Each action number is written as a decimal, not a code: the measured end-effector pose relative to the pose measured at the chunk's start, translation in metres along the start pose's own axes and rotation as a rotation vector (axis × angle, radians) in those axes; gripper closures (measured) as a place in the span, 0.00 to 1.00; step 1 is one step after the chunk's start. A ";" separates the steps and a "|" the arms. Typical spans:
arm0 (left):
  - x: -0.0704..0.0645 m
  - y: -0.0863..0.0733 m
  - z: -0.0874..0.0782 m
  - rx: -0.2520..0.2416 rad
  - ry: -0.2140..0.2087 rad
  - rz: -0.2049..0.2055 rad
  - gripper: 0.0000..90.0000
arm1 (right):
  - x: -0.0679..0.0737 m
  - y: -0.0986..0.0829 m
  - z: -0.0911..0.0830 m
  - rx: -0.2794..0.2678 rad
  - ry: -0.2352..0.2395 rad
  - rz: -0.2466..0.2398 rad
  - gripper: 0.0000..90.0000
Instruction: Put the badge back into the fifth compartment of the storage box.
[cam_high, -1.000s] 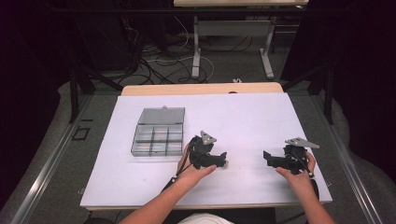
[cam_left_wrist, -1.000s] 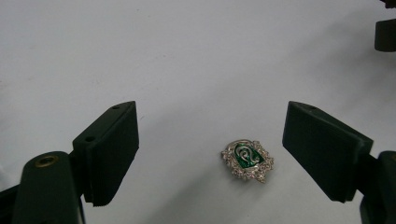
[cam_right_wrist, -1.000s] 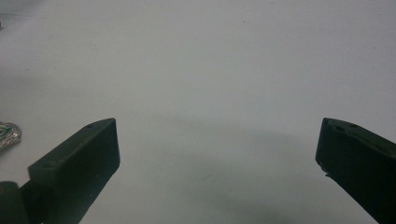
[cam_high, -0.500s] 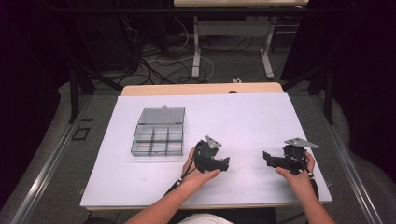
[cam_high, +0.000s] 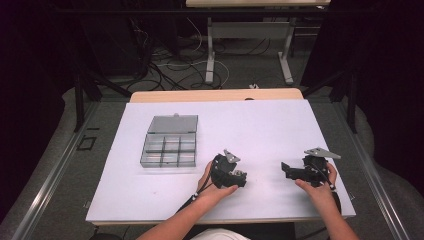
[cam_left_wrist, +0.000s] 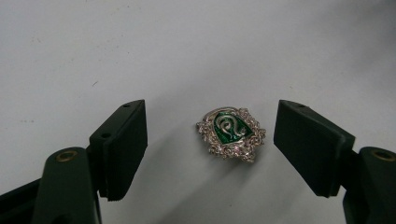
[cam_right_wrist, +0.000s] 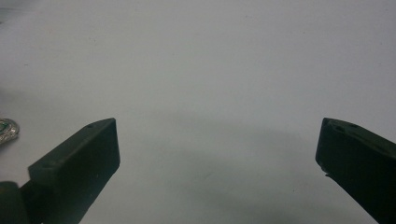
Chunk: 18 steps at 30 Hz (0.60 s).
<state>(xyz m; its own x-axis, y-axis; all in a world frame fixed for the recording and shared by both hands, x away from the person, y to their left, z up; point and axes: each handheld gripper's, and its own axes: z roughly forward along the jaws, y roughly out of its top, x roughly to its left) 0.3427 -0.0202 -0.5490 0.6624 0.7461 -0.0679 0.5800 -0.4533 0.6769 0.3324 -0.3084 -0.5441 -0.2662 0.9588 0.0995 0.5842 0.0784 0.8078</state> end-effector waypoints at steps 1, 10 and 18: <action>0.000 0.000 0.000 0.001 0.002 0.004 0.30 | 0.000 0.000 0.000 0.001 0.001 0.000 0.00; -0.004 -0.004 0.005 0.011 -0.004 0.009 0.33 | 0.001 0.000 0.001 0.005 0.001 -0.001 0.00; -0.007 -0.006 0.006 0.018 0.000 0.035 0.37 | 0.001 0.000 0.002 0.006 0.001 -0.003 0.00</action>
<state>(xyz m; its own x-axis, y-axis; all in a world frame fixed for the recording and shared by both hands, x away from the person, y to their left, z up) 0.3374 -0.0256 -0.5574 0.6823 0.7297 -0.0448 0.5653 -0.4878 0.6652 0.3331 -0.3070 -0.5452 -0.2688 0.9582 0.0977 0.5879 0.0829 0.8046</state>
